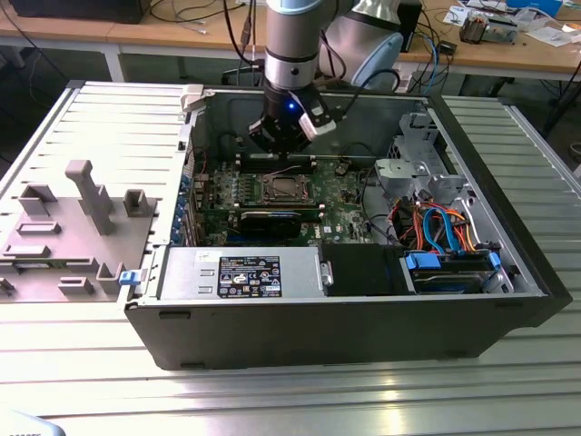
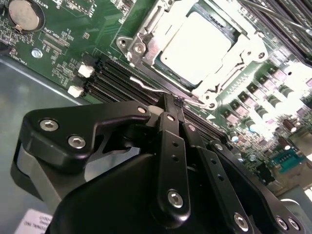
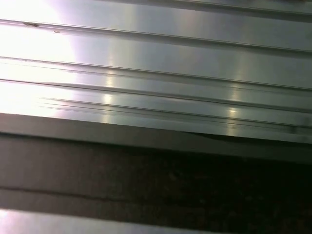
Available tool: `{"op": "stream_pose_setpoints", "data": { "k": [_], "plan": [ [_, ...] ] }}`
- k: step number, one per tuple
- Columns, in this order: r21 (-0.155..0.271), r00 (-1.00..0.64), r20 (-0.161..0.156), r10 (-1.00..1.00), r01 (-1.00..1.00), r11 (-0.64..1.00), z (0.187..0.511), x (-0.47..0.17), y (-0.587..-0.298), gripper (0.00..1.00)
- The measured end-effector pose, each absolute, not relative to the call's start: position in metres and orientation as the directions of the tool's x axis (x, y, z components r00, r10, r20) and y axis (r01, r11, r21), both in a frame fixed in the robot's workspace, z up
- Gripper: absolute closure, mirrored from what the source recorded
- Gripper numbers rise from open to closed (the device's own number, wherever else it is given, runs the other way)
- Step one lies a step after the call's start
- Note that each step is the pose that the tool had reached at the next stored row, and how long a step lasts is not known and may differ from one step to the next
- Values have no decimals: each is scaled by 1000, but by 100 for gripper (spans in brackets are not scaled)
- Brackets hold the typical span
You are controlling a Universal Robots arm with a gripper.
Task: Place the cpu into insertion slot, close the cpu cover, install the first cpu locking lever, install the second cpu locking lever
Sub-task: 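Install the first cpu locking lever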
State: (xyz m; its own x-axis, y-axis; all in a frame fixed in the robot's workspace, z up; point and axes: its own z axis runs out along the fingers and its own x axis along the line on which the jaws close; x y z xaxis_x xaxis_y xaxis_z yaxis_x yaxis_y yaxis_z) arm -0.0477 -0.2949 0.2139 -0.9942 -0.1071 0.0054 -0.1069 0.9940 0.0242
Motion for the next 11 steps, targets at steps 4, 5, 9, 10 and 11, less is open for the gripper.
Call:
{"op": "stream_pose_setpoints", "data": {
  "k": [4,5,9,10,11],
  "plan": [
    [24,-994,6,-107,-107,994,208,-44,-295,89],
    [24,-994,6,-107,-107,994,207,-43,-295,89],
    [24,-994,6,-107,-107,994,204,-40,-295,89],
    [24,-994,6,-107,-107,994,203,-39,-295,89],
    [24,-994,6,-107,-107,994,203,-39,-295,89]
  ]
}}
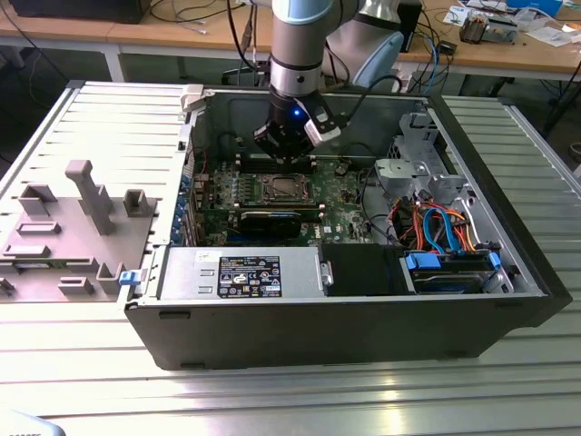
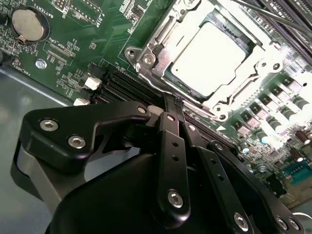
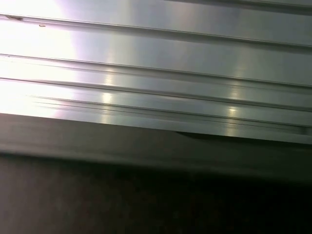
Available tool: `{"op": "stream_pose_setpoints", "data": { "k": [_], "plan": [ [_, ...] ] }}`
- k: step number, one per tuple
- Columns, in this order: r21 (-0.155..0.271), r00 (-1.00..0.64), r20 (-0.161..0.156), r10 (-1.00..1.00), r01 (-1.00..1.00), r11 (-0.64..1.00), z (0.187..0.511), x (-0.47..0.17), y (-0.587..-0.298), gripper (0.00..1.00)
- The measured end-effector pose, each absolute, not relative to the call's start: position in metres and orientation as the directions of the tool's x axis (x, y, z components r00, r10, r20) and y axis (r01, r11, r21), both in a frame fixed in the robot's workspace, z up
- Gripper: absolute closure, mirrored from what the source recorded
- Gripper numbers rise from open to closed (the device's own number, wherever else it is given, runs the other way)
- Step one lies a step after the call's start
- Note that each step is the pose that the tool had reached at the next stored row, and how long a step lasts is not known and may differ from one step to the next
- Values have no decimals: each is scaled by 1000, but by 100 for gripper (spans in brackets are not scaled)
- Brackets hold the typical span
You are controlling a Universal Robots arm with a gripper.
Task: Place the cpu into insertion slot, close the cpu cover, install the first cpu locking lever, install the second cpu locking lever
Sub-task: 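Install the first cpu locking lever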
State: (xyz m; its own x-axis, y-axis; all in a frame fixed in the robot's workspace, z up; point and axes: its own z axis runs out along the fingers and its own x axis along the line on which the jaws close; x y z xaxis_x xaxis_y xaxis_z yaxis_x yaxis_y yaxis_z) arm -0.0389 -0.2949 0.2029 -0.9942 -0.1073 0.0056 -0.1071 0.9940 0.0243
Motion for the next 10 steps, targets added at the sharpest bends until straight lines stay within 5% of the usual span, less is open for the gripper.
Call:
{"op": "stream_pose_setpoints", "data": {
  "k": [10],
  "plan": [
    [20,-994,6,-108,-108,994,212,-36,-294,89]
  ]
}}
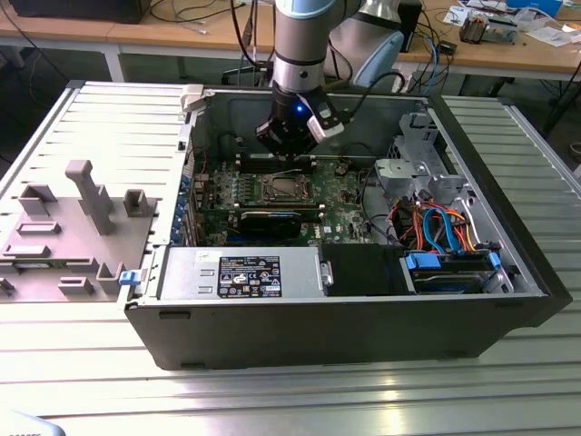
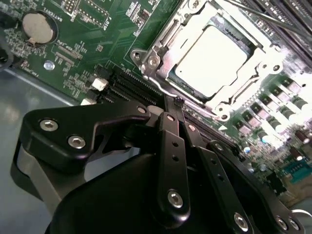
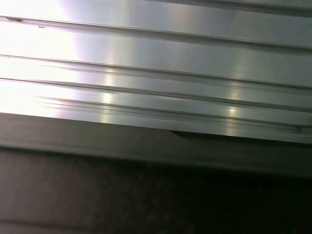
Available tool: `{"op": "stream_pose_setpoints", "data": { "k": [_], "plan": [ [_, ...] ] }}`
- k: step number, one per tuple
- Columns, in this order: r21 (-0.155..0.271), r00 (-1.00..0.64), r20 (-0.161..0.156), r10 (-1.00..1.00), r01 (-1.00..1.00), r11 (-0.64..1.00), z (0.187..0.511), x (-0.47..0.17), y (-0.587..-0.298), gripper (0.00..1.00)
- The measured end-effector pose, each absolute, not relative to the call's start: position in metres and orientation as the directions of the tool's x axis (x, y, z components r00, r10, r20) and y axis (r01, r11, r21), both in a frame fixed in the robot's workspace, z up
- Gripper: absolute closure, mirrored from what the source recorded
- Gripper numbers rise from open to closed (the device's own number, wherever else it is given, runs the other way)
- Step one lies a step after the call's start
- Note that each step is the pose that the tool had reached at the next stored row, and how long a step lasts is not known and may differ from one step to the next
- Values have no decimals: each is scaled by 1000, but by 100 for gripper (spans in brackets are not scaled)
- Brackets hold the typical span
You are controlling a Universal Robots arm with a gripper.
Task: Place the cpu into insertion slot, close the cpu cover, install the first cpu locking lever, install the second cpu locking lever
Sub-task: 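Install the first cpu locking lever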
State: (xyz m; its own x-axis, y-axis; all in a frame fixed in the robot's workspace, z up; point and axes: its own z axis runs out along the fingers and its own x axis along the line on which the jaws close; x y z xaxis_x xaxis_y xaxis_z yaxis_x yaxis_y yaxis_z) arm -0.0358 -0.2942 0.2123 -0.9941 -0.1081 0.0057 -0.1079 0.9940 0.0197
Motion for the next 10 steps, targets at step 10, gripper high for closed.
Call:
{"op": "stream_pose_setpoints", "data": {
  "k": [10],
  "plan": [
    [19,-994,6,-108,-108,994,246,-36,-294,89]
  ]
}}
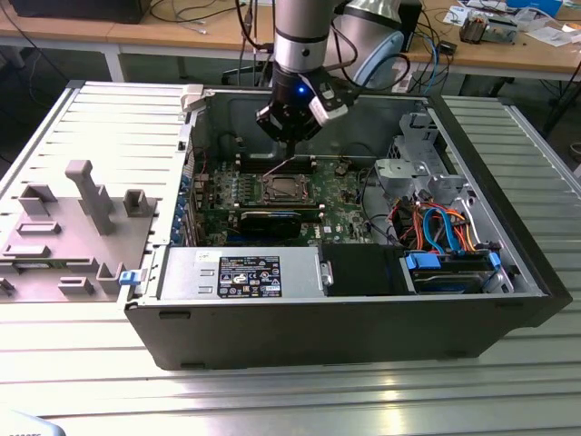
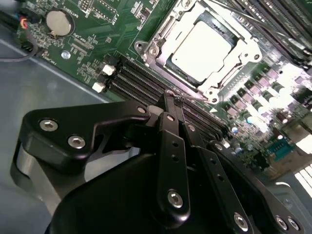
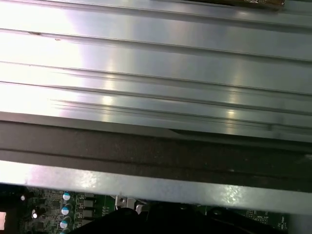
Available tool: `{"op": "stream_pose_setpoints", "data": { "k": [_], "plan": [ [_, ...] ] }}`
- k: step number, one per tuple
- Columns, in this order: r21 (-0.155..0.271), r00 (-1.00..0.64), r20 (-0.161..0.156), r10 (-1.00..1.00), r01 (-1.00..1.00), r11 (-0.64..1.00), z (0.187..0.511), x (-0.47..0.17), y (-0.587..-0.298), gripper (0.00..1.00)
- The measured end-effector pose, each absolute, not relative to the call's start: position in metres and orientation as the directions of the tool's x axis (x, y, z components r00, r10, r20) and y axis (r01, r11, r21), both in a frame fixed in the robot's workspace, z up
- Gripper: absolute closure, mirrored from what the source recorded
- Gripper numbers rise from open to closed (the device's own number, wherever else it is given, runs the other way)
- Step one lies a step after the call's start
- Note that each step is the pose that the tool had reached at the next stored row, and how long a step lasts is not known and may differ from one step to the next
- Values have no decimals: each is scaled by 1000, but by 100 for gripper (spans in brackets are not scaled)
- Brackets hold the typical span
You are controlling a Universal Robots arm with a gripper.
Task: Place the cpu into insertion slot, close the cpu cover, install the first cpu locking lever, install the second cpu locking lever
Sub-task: 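Install the first cpu locking lever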
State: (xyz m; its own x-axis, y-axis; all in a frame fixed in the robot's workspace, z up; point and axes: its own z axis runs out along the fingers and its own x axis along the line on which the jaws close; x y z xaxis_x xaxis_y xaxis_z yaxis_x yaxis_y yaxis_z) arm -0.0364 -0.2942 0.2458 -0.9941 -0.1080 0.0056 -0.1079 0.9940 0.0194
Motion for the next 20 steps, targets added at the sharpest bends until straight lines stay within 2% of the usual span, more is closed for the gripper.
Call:
{"op": "stream_pose_setpoints", "data": {
  "k": [7,20],
  "plan": [
    [21,-994,5,-108,-108,994,261,-37,-295,89],
    [21,-994,5,-105,-105,994,229,-55,-298,89]
  ]
}}
